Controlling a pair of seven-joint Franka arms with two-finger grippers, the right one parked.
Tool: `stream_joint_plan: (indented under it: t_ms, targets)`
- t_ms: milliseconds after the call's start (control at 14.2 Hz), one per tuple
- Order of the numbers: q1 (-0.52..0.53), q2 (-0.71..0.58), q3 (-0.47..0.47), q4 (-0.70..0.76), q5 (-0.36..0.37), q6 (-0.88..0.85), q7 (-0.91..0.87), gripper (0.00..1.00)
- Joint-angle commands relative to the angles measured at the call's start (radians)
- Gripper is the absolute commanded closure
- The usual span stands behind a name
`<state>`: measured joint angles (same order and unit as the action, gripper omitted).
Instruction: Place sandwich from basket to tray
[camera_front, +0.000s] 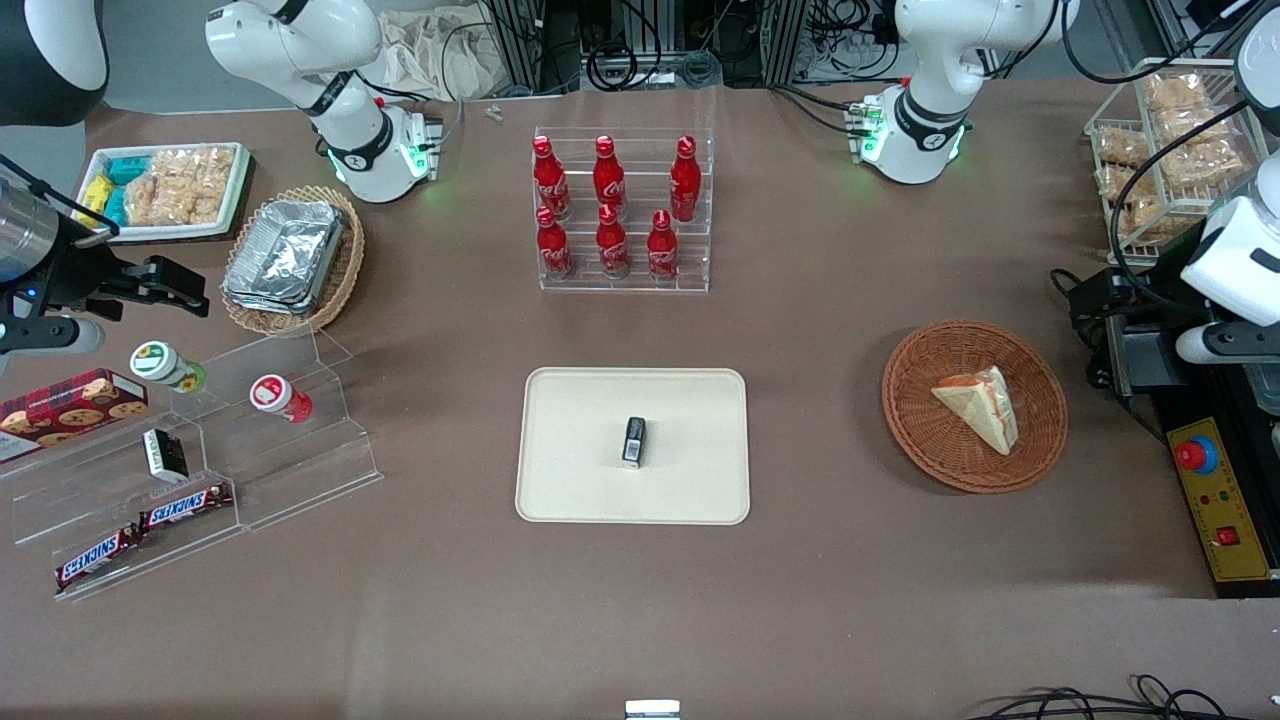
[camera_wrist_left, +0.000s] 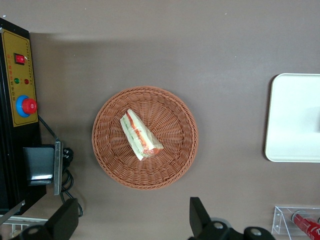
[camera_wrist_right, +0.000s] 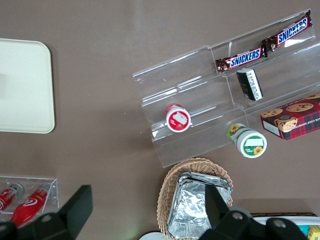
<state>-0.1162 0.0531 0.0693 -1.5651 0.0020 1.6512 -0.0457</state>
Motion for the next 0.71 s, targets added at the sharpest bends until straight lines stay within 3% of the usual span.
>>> stream_joint_plan:
  t_ms: [0, 635]
  targets:
    - [0.000, 0.007, 0.000, 0.014, 0.012, -0.001, 0.015, 0.00]
    - [-0.002, 0.007, -0.002, 0.020, 0.044, -0.022, -0.003, 0.00]
